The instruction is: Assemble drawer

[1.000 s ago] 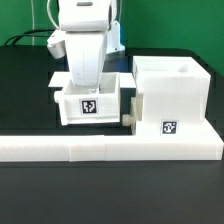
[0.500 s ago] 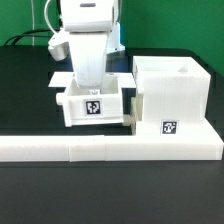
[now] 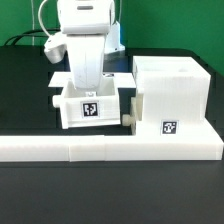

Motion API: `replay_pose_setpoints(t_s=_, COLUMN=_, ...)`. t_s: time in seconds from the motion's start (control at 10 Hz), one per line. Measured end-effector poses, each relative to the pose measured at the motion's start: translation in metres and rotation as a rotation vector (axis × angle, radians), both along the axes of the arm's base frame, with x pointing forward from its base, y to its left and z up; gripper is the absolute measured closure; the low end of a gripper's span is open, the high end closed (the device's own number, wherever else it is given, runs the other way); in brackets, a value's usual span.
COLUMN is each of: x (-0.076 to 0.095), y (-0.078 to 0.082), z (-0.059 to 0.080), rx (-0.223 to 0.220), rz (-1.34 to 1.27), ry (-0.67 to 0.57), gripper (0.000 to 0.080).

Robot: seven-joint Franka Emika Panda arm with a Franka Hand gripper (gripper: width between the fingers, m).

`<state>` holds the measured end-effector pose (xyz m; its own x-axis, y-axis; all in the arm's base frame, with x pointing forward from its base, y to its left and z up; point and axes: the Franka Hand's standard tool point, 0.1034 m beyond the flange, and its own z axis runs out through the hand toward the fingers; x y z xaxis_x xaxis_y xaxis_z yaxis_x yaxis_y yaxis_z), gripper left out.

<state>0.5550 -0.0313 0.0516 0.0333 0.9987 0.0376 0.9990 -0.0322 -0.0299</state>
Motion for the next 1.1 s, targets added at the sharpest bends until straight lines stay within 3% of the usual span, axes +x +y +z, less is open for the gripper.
replay_pose_setpoints(t_s=0.7, x=0.002, y=0.007, z=0.004, rx=-0.001, rz=0.004, ry=-0.008, gripper=0.0761)
replay_pose_setpoints(t_s=1.0, x=0.001, y=-0.004, z=0.004, rx=0.011, rz=0.005, ry=-0.008, gripper=0.0761)
replay_pose_setpoints(t_s=1.1, x=0.000, y=-0.013, z=0.003, rx=0.036, rz=-0.013, ry=-0.008, gripper=0.0761)
